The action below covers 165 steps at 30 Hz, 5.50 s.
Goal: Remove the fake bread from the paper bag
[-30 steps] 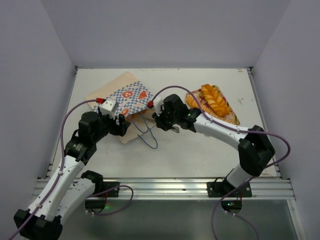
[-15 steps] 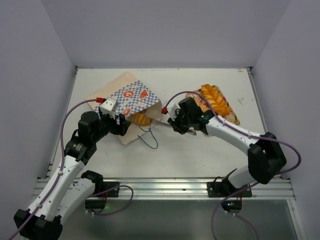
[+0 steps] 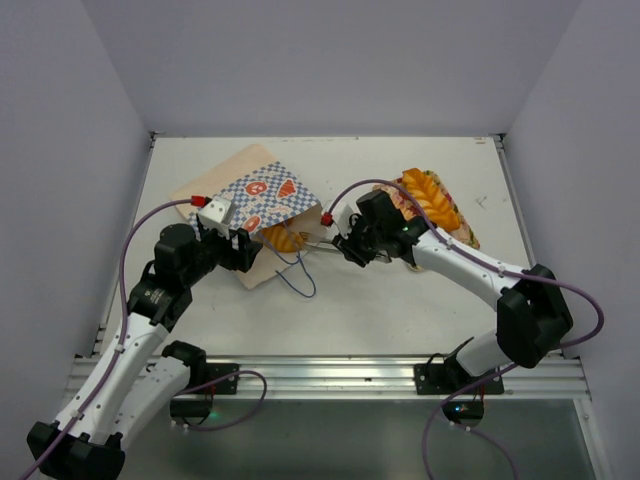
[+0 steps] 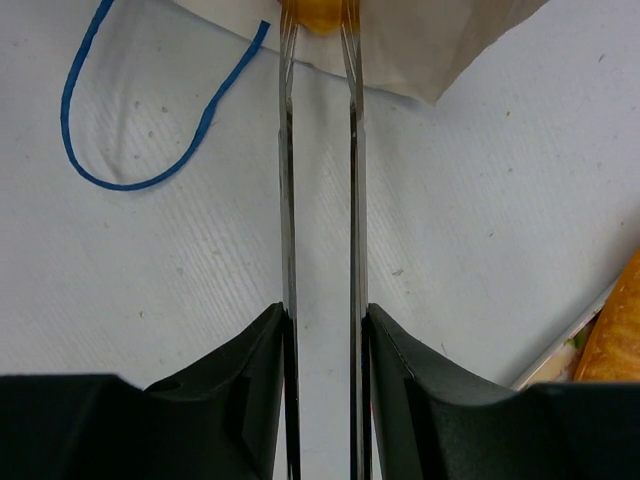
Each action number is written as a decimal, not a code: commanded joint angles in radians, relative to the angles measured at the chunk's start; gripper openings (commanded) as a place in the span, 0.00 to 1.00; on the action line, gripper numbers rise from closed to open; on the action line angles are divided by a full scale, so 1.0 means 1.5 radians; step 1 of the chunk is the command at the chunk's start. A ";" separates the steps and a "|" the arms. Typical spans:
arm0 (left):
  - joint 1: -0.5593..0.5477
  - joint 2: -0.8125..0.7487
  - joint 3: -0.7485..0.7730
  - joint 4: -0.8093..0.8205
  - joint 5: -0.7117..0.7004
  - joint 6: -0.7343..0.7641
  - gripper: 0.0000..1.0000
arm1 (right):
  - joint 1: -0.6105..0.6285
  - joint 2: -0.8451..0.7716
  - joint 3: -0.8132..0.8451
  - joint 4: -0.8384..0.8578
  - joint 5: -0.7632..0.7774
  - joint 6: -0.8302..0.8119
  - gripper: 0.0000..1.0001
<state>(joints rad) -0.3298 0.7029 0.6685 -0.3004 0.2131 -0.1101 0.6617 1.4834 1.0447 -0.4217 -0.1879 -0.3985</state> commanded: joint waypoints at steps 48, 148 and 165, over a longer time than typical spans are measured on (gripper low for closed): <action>-0.003 -0.009 -0.015 0.045 0.014 0.010 0.74 | 0.001 0.119 0.152 -0.015 -0.096 0.091 0.51; -0.003 -0.019 -0.019 0.042 0.019 0.018 0.74 | -0.012 0.133 0.134 -0.053 -0.069 0.034 0.25; -0.003 -0.020 -0.005 0.042 0.017 0.032 0.74 | -0.023 -0.038 0.061 -0.100 -0.134 -0.031 0.00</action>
<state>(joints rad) -0.3298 0.6827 0.6426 -0.2764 0.2291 -0.0929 0.6411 1.4952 1.1576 -0.5488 -0.3397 -0.4000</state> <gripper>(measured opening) 0.740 0.364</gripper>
